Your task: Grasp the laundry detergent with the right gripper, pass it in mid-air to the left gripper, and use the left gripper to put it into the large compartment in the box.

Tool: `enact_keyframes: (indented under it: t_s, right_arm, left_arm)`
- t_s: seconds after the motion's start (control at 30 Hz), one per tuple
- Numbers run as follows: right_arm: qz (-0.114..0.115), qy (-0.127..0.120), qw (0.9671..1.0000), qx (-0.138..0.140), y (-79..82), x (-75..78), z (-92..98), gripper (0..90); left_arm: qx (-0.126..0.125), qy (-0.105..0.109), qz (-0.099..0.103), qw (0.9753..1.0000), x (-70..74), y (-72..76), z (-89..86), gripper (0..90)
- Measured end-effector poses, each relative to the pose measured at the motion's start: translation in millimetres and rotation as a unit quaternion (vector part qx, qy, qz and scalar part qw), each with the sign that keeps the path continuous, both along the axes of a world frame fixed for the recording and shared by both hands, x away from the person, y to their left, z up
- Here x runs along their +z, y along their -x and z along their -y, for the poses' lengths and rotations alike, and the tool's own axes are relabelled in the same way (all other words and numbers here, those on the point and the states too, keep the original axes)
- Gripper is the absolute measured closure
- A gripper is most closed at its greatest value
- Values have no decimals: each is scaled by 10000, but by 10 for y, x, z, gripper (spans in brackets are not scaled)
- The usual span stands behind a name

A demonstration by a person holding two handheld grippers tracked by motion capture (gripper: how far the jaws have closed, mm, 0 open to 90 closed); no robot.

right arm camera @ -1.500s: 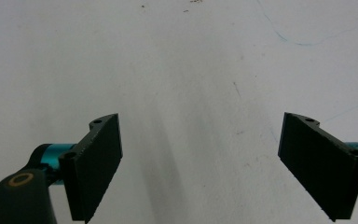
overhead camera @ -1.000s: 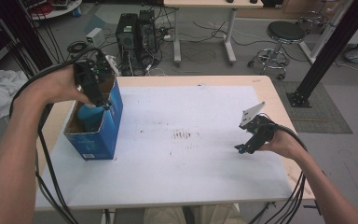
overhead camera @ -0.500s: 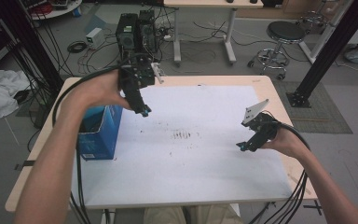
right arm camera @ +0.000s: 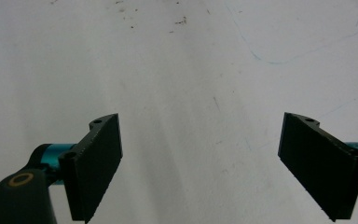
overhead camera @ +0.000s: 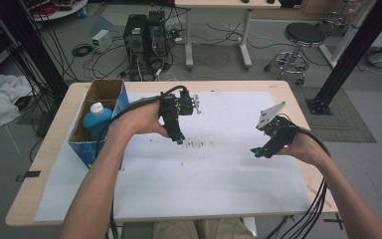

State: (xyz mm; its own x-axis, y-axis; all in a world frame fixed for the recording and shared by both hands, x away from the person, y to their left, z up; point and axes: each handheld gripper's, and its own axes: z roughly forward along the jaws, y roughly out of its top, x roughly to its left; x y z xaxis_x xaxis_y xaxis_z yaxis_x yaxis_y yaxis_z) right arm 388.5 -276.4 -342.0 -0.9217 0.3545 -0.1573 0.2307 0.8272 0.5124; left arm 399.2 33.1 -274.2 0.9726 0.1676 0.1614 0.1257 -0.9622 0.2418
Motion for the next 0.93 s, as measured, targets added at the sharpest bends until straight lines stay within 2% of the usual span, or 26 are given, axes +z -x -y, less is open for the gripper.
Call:
enact_keyframes:
  t_s: [0.1, 0.33, 0.67, 0.93]
  right_arm:
    - [13, 8, 10000, 22, -6, 16, -12, 128]
    - [62, -24, 10000, 31, -15, 58, -25, 128]
    - [77, 6, 10000, 36, -8, 53, -51, 128]
    - [98, -1, 10000, -11, -29, 51, -29, 128]
  left_arm:
    - [-10, -8, -147, 9999, -120, -6, 31, 167]
    - [57, -16, -268, 9996, -310, -39, 56, 167]
    - [39, -53, -315, 9995, -401, -49, 129, 167]
    - [128, 39, -322, 9994, -462, -35, 70, 167]
